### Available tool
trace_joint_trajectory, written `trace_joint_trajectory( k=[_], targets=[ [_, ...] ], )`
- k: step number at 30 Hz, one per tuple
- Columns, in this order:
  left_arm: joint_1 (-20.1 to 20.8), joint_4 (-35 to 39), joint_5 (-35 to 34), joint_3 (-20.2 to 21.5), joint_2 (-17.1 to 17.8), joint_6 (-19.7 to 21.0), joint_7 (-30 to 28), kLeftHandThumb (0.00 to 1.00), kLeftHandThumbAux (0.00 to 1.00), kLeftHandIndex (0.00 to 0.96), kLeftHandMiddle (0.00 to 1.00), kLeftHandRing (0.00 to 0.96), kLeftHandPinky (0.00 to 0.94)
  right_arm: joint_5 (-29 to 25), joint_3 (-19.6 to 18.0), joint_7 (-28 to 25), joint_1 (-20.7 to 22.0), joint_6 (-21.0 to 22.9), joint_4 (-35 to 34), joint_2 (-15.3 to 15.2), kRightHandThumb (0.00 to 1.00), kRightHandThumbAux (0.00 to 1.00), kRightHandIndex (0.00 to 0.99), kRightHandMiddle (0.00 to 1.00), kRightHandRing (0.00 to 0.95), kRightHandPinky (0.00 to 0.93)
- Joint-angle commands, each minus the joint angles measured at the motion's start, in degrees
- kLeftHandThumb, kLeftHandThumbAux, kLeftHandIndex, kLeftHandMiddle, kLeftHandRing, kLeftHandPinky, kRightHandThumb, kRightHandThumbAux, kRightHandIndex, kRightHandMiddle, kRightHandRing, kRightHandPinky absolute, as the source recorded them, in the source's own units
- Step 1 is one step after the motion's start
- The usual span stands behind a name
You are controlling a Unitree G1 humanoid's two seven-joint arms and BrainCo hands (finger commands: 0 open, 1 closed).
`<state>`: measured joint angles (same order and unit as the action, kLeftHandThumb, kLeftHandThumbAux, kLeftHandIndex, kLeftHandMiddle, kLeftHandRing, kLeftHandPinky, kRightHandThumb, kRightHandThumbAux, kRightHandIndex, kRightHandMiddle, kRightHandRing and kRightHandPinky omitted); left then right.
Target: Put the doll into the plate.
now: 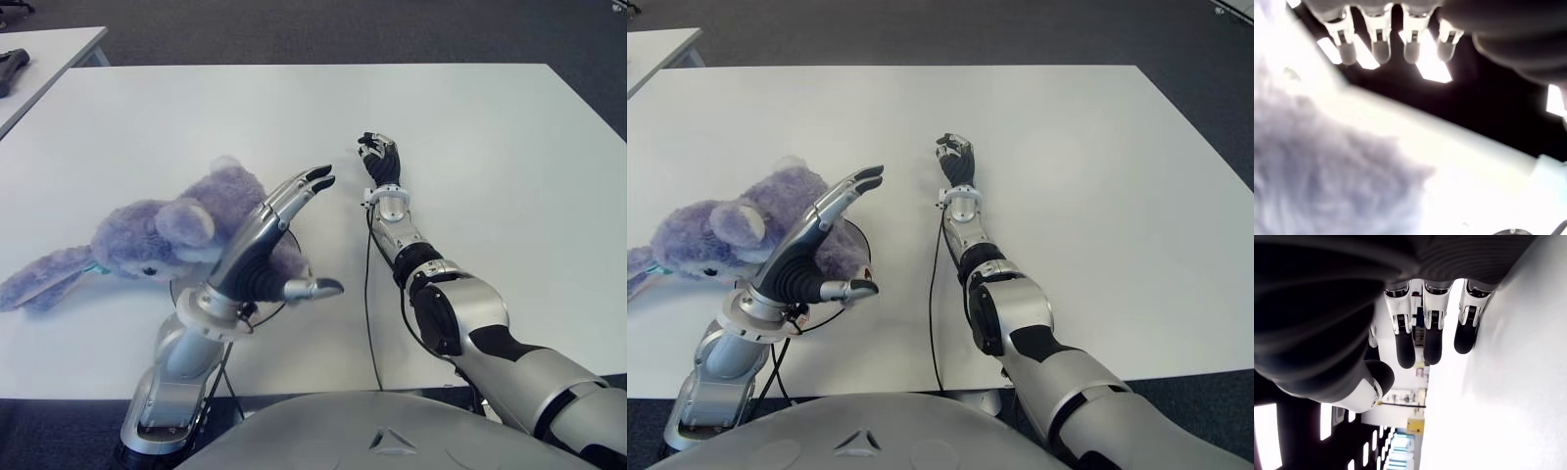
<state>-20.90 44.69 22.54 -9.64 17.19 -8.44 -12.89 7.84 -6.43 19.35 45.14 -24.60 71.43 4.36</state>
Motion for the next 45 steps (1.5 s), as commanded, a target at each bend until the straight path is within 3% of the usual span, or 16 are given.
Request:
trace_joint_trajectory(
  k=[1, 10, 16, 22, 24, 26, 28, 32, 36, 45],
  targets=[
    [-1.6, 5.5, 2.3, -0.5, -0.3, 5.1, -2.5, 0.000, 0.314, 0.000, 0.000, 0.000, 0.000, -0.9, -1.1, 0.4, -10.4, 5.7, 6.9, 7.8, 0.697, 0.741, 0.398, 0.225, 0.181, 0.177],
    [2.7, 3.5, 5.0, -2.4, 0.3, 1.7, -2.1, 0.000, 0.296, 0.000, 0.000, 0.000, 0.000, -1.5, -1.7, 0.6, -10.3, 5.9, 6.9, 8.0, 0.704, 0.738, 0.402, 0.236, 0.182, 0.129],
    [4.1, 2.2, 1.6, 0.2, 3.5, -0.6, -3.8, 0.000, 0.268, 0.000, 0.000, 0.000, 0.000, -0.8, -1.3, -1.2, -10.4, 7.5, 7.2, 7.1, 0.701, 0.738, 0.402, 0.229, 0.175, 0.126],
    [7.2, 4.0, -4.2, 5.5, 7.6, 3.7, -9.2, 0.000, 0.252, 0.000, 0.000, 0.000, 0.000, -0.4, -0.7, 0.1, -9.0, 8.2, 7.0, 7.9, 0.701, 0.740, 0.399, 0.225, 0.173, 0.131],
    [7.7, 6.1, -3.6, 5.9, 7.9, 8.5, -11.1, 0.000, 0.250, 0.000, 0.000, 0.000, 0.000, -0.6, -0.7, 0.4, -8.9, 8.2, 6.9, 8.1, 0.701, 0.741, 0.399, 0.227, 0.174, 0.133],
    [12.6, 10.2, -2.8, 5.5, 8.2, 20.1, -15.4, 0.000, 0.247, 0.000, 0.000, 0.000, 0.000, -0.8, -0.8, 0.4, -9.0, 8.3, 6.8, 8.2, 0.701, 0.742, 0.398, 0.227, 0.175, 0.142],
    [15.6, 11.3, -2.9, 5.7, 8.7, 25.9, -17.2, 0.000, 0.246, 0.000, 0.000, 0.000, 0.000, -0.9, -0.8, 0.5, -9.0, 8.4, 6.8, 8.2, 0.701, 0.742, 0.398, 0.226, 0.174, 0.146],
    [18.0, 9.2, -1.1, 7.4, 7.1, 27.9, -14.3, 0.000, 0.276, 0.000, 0.000, 0.000, 0.000, -1.2, -1.0, 0.6, -9.3, 8.2, 6.6, 8.4, 0.700, 0.742, 0.398, 0.215, 0.170, 0.146],
    [21.8, 6.3, 7.9, 6.7, 2.5, 28.3, -5.3, 0.005, 0.348, 0.000, 0.000, 0.000, 0.000, -1.4, -1.1, 0.2, -9.4, 8.4, 6.7, 8.2, 0.698, 0.742, 0.398, 0.208, 0.163, 0.151],
    [24.4, 4.2, 10.0, 5.9, 0.4, 27.4, -2.4, 0.009, 0.356, 0.000, 0.000, 0.000, 0.000, -0.2, -0.6, -2.1, -10.3, 9.8, 7.4, 6.7, 0.701, 0.740, 0.399, 0.226, 0.175, 0.140]
  ],
)
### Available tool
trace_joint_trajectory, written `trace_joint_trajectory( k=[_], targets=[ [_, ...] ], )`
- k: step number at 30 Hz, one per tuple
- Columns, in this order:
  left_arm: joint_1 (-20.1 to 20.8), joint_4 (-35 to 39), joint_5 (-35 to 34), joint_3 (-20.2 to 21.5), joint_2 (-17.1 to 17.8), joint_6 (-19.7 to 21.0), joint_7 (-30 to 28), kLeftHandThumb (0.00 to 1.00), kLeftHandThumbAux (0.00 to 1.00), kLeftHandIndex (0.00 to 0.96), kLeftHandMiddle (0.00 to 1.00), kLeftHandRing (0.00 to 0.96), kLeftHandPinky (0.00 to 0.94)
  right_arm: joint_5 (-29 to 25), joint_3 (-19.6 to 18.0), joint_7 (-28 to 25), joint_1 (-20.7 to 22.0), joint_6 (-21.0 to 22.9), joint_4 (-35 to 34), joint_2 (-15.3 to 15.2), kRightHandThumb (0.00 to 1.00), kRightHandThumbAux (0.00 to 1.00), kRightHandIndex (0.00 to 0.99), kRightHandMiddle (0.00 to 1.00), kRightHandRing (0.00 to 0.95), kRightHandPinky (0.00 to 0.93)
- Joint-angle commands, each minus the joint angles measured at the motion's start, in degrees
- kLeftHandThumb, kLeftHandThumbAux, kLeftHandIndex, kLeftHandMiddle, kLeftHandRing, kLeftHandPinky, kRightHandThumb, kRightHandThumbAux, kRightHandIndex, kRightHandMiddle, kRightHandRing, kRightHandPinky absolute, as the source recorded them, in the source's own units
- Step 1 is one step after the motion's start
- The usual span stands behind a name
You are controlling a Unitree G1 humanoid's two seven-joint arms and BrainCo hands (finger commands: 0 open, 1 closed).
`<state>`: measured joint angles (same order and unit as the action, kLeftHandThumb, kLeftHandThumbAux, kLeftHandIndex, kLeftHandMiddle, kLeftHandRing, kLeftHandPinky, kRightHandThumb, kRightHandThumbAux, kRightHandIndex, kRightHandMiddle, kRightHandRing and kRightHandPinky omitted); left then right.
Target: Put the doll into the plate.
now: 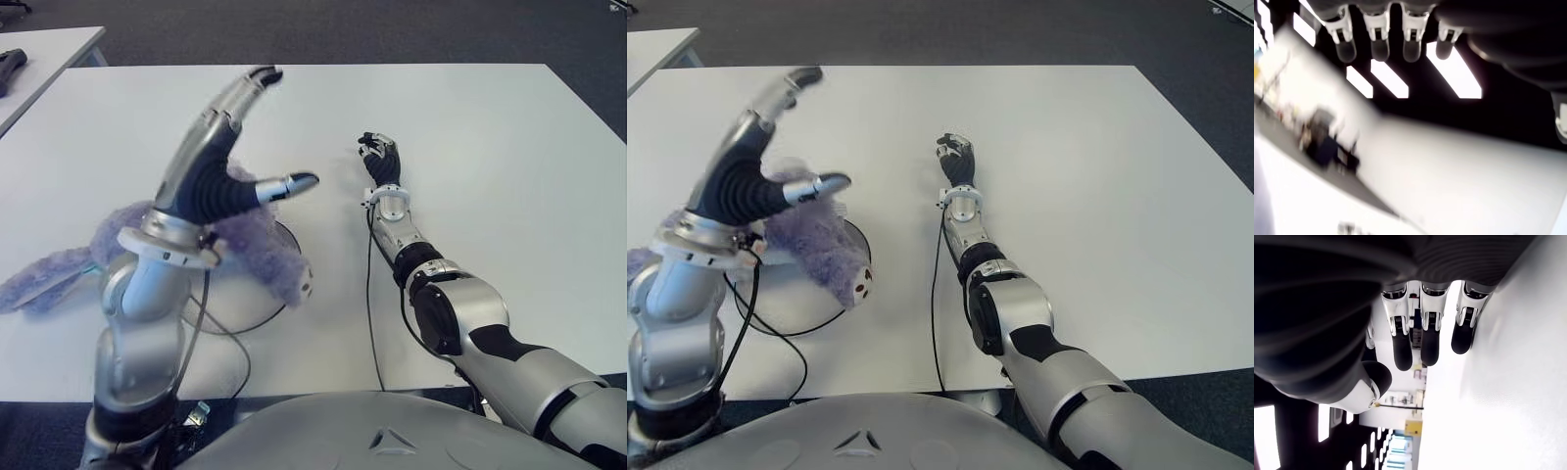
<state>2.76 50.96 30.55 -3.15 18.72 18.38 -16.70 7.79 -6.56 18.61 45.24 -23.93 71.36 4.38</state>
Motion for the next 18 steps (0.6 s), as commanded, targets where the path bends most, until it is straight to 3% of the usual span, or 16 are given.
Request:
trace_joint_trajectory(
  k=[1, 18],
  targets=[
    [0.8, -2.1, 2.1, -0.6, -1.2, 0.5, 1.4, 0.009, 0.356, 0.000, 0.000, 0.000, 0.000, -0.2, -0.5, -1.3, -10.4, 9.1, 7.5, 6.6, 0.701, 0.740, 0.399, 0.226, 0.175, 0.140],
    [0.9, -2.1, 2.8, -0.3, -2.0, 0.2, 0.8, 0.009, 0.356, 0.000, 0.000, 0.000, 0.000, -0.2, -0.5, -1.4, -10.4, 9.1, 7.5, 6.7, 0.701, 0.740, 0.399, 0.226, 0.175, 0.140]
  ],
)
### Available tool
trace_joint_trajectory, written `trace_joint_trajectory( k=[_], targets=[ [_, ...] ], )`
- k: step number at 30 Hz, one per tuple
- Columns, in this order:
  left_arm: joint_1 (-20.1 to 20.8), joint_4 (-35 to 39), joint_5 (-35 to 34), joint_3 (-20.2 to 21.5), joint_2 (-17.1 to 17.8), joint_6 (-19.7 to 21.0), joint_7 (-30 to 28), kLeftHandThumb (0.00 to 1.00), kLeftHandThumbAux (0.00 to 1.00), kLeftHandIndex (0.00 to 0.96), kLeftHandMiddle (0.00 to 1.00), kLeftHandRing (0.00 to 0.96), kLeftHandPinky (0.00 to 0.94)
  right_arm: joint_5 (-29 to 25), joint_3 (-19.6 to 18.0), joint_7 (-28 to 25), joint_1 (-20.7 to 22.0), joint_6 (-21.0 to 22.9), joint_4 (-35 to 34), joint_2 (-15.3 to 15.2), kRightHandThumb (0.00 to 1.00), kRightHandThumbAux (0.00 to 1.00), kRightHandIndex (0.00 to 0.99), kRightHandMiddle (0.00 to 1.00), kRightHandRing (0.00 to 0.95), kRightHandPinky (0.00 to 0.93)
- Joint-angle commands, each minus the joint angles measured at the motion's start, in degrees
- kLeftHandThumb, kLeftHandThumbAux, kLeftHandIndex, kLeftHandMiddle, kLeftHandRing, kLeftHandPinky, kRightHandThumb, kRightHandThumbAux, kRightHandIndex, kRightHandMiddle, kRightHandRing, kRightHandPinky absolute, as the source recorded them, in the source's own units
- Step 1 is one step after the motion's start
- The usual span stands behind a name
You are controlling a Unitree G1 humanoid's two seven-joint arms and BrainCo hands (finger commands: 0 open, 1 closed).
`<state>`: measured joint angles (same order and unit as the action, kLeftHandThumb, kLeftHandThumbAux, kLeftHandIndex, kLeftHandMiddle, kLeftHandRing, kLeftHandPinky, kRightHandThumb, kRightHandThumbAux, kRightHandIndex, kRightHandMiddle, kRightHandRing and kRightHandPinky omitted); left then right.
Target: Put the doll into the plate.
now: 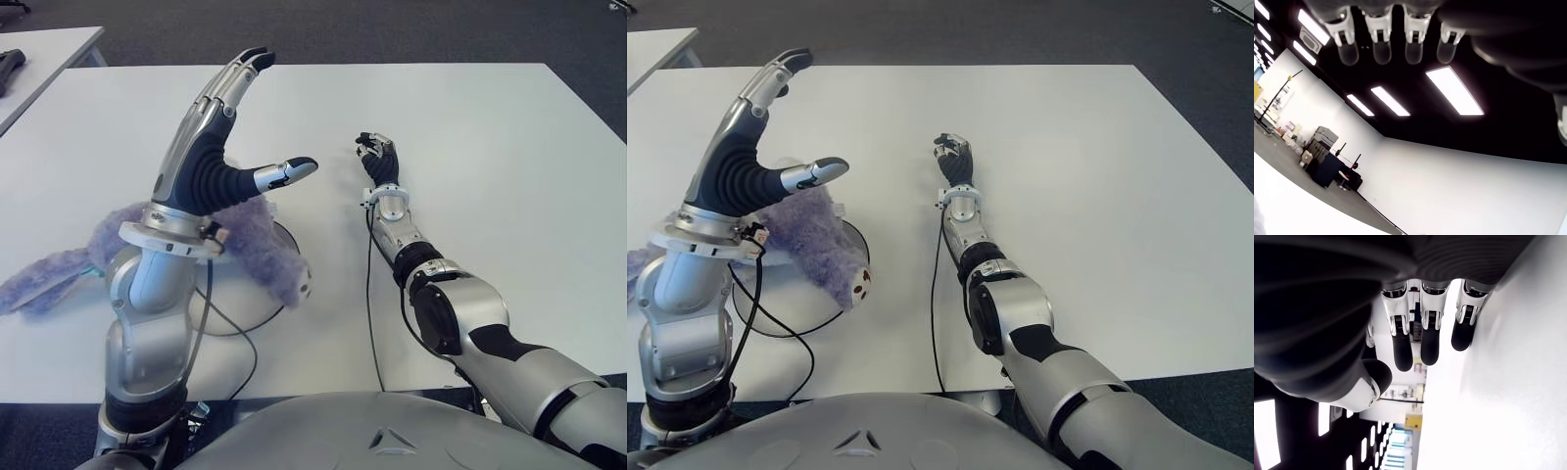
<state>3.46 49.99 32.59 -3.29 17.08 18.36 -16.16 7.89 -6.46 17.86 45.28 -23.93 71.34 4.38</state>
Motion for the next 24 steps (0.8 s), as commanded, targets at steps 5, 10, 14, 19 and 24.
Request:
trace_joint_trajectory(
  k=[5, 10, 14, 19, 24],
  targets=[
    [0.1, -1.1, 0.8, -0.2, -0.5, 0.2, 0.2, 0.009, 0.356, 0.000, 0.000, 0.000, 0.000, -0.2, -0.6, -0.6, -10.5, 9.1, 7.5, 6.7, 0.701, 0.740, 0.399, 0.226, 0.175, 0.140],
    [0.1, -1.0, 0.8, -0.1, -0.5, 0.2, 0.1, 0.009, 0.356, 0.000, 0.000, 0.000, 0.000, -0.2, -0.6, -0.6, -10.5, 9.1, 7.5, 6.7, 0.701, 0.740, 0.399, 0.226, 0.175, 0.140],
    [0.1, -1.0, 0.8, -0.1, -0.5, 0.2, 0.1, 0.009, 0.356, 0.000, 0.000, 0.000, 0.000, -0.2, -0.6, -0.6, -10.5, 9.1, 7.5, 6.7, 0.701, 0.740, 0.399, 0.226, 0.175, 0.140],
    [0.0, -1.0, 0.8, 0.0, -0.5, 0.2, 0.1, 0.009, 0.356, 0.000, 0.000, 0.000, 0.000, -0.2, -0.6, -0.6, -10.5, 9.1, 7.5, 6.7, 0.701, 0.740, 0.399, 0.226, 0.175, 0.140],
    [0.0, -1.0, 0.7, 0.0, -0.5, 0.1, 0.1, 0.009, 0.356, 0.000, 0.000, 0.000, 0.000, -0.2, -0.5, -0.6, -10.5, 9.1, 7.5, 6.7, 0.701, 0.740, 0.399, 0.226, 0.175, 0.140]
  ],
)
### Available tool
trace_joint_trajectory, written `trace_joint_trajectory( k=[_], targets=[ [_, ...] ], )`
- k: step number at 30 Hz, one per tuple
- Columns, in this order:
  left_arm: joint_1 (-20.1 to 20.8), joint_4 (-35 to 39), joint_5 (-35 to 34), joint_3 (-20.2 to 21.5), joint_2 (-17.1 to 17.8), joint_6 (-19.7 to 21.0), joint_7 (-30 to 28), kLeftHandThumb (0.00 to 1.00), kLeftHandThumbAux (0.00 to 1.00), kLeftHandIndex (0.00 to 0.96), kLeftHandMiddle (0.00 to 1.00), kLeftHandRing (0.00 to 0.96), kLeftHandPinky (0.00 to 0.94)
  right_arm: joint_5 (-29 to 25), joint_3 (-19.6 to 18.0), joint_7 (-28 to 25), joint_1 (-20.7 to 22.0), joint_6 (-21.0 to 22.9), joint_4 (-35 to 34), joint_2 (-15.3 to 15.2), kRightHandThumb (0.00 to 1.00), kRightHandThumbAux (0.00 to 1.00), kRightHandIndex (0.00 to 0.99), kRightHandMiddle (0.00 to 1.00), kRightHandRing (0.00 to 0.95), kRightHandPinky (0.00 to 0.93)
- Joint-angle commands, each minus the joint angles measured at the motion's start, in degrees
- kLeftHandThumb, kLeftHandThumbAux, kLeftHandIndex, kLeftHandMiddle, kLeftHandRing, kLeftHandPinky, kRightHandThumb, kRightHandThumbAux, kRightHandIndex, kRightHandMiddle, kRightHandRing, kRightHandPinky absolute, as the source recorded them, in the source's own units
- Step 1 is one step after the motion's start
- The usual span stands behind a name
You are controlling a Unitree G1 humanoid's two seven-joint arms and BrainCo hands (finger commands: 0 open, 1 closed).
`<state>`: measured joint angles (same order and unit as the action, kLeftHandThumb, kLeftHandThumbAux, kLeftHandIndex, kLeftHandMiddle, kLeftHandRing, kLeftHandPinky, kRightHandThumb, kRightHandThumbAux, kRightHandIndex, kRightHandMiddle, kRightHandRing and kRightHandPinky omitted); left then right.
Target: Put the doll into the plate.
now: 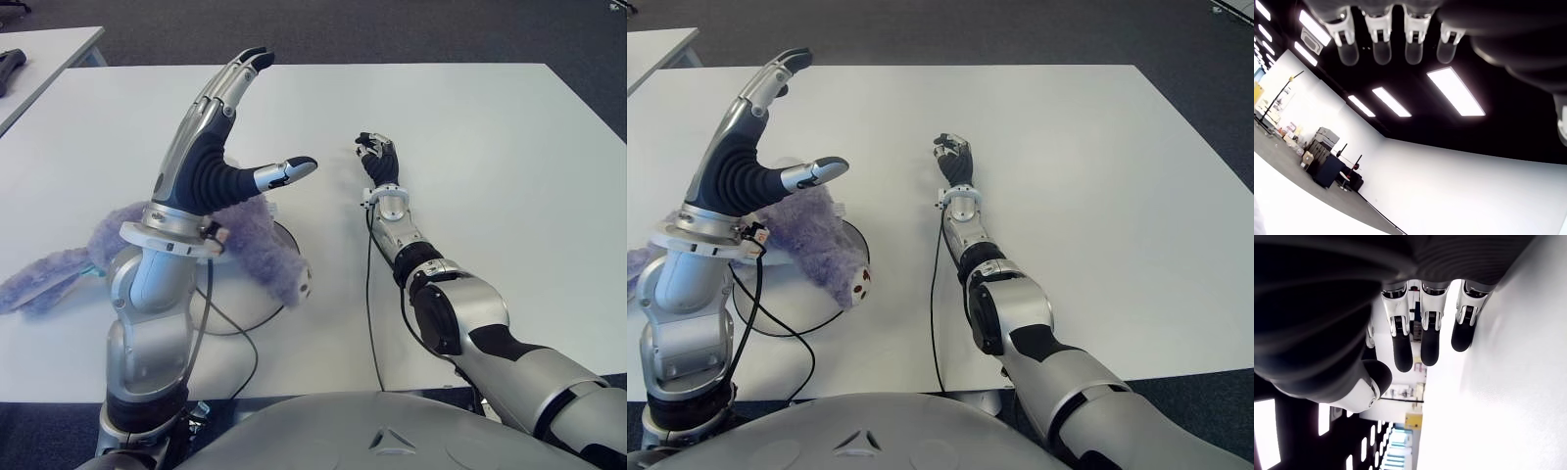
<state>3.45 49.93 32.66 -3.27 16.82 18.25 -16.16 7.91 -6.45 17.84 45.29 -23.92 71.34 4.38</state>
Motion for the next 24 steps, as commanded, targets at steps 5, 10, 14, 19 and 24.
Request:
trace_joint_trajectory(
  k=[5, 10, 14, 19, 24],
  targets=[
    [0.1, -1.0, 0.6, 0.0, -0.2, 0.3, 0.1, 0.009, 0.356, 0.000, 0.000, 0.000, 0.000, -0.2, -0.6, -0.6, -10.5, 9.1, 7.5, 6.8, 0.701, 0.740, 0.399, 0.226, 0.175, 0.140],
    [0.1, -1.0, 0.7, 0.0, -0.2, 0.3, 0.1, 0.009, 0.356, 0.000, 0.000, 0.000, 0.000, -0.2, -0.6, -0.6, -10.5, 9.1, 7.5, 6.7, 0.701, 0.740, 0.399, 0.226, 0.175, 0.140],
    [0.2, -1.1, 0.7, 0.0, -0.2, 0.3, 0.1, 0.009, 0.356, 0.000, 0.000, 0.000, 0.000, -0.3, -0.6, -0.6, -10.4, 9.1, 7.5, 6.7, 0.701, 0.740, 0.399, 0.226, 0.175, 0.140],
    [0.3, -1.3, 0.7, -0.1, -0.3, 0.3, 0.1, 0.009, 0.356, 0.000, 0.000, 0.000, 0.000, -0.3, -0.6, -0.6, -10.4, 9.1, 7.5, 6.7, 0.701, 0.740, 0.399, 0.226, 0.175, 0.140],
    [0.4, -1.4, 0.8, -0.2, -0.3, 0.2, 0.2, 0.009, 0.356, 0.000, 0.000, 0.000, 0.000, -0.3, -0.6, -0.6, -10.4, 9.2, 7.5, 6.7, 0.701, 0.740, 0.399, 0.226, 0.175, 0.140]
  ],
)
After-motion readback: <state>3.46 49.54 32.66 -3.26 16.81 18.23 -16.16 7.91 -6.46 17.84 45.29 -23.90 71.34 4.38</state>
